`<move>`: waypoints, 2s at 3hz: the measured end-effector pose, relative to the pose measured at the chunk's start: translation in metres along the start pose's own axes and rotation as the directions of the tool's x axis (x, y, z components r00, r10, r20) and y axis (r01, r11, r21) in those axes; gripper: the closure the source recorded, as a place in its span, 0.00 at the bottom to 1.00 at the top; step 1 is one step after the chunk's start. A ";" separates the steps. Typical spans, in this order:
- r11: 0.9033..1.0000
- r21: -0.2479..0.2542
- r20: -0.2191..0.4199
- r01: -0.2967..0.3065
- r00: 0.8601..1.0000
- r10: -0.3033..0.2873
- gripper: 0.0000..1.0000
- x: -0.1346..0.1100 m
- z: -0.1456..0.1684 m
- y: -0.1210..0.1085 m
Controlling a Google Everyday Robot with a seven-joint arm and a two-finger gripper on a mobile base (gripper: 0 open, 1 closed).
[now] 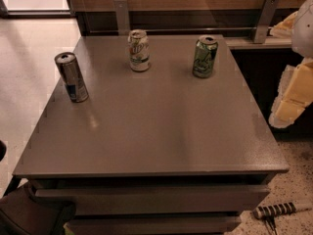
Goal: Pick green can
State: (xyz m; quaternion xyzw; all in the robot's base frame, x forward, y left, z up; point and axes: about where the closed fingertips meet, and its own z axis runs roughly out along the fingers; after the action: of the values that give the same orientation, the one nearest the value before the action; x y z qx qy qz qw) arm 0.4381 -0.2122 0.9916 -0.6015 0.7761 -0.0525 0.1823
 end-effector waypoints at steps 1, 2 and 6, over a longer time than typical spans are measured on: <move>1.000 0.000 0.000 0.000 1.000 0.000 0.00 0.000 0.000 0.000; 0.998 0.057 0.030 -0.035 0.999 0.033 0.00 0.008 0.005 -0.021; 0.834 0.313 0.631 -0.455 0.756 0.176 0.00 0.034 0.057 -0.210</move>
Offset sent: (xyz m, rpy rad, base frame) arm 0.0871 -0.0605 -0.0036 0.1213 -0.2452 -0.1591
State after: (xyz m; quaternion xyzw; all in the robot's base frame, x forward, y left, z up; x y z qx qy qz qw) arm 0.6429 -0.2934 0.9945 -0.3856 0.7420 -0.0122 0.5482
